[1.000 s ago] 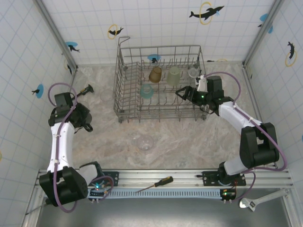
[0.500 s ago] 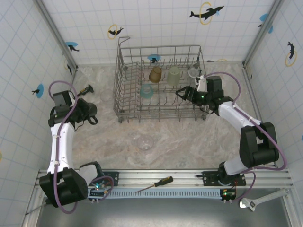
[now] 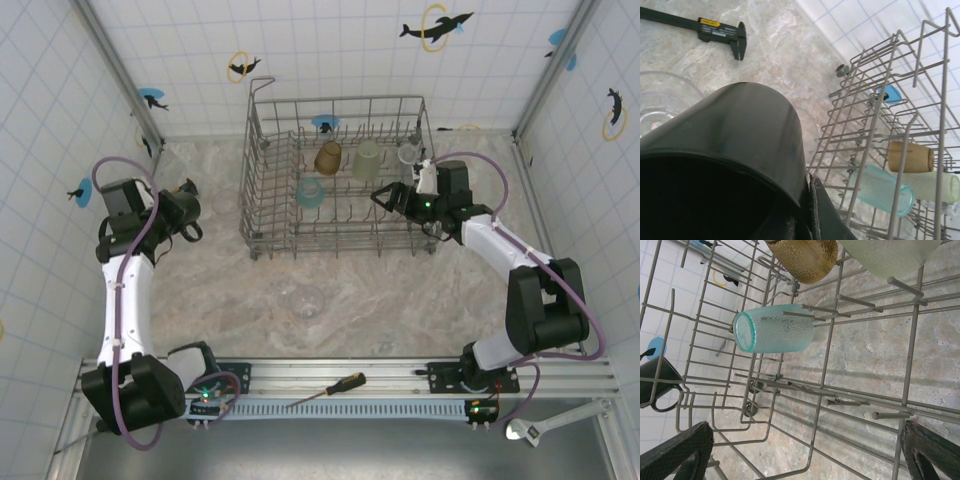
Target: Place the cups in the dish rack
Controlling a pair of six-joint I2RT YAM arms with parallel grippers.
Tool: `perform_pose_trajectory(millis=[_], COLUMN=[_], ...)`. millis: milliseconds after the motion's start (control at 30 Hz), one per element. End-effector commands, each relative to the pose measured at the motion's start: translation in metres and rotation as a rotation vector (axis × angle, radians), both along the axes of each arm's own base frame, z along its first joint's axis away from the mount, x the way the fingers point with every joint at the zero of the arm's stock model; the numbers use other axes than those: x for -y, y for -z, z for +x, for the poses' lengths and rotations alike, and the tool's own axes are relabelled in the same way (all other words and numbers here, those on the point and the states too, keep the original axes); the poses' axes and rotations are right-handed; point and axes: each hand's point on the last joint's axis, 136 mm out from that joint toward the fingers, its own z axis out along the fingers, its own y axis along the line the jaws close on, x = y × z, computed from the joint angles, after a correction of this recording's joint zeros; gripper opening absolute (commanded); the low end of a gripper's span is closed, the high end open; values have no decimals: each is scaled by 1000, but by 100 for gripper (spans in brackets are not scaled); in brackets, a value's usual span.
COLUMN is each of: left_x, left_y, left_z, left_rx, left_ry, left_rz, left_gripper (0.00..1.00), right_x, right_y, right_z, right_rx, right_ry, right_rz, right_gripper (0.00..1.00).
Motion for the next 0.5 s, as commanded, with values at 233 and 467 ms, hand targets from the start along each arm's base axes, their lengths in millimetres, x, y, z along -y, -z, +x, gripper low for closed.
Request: perform_pose_trajectory(millis=[233, 467], left_x=[16, 24], left_y=[-83, -116], left_z=[28, 30], left_rx=[288, 389], left_ry=[100, 144], left_rz=[-42, -72], left_gripper=[0, 0], right_x=[3, 3], right_y=[-6, -11], right_z=[2, 4], right_rx=[26, 29], right_ry=[3, 1], right_rz=[8, 21], right_gripper=[100, 100])
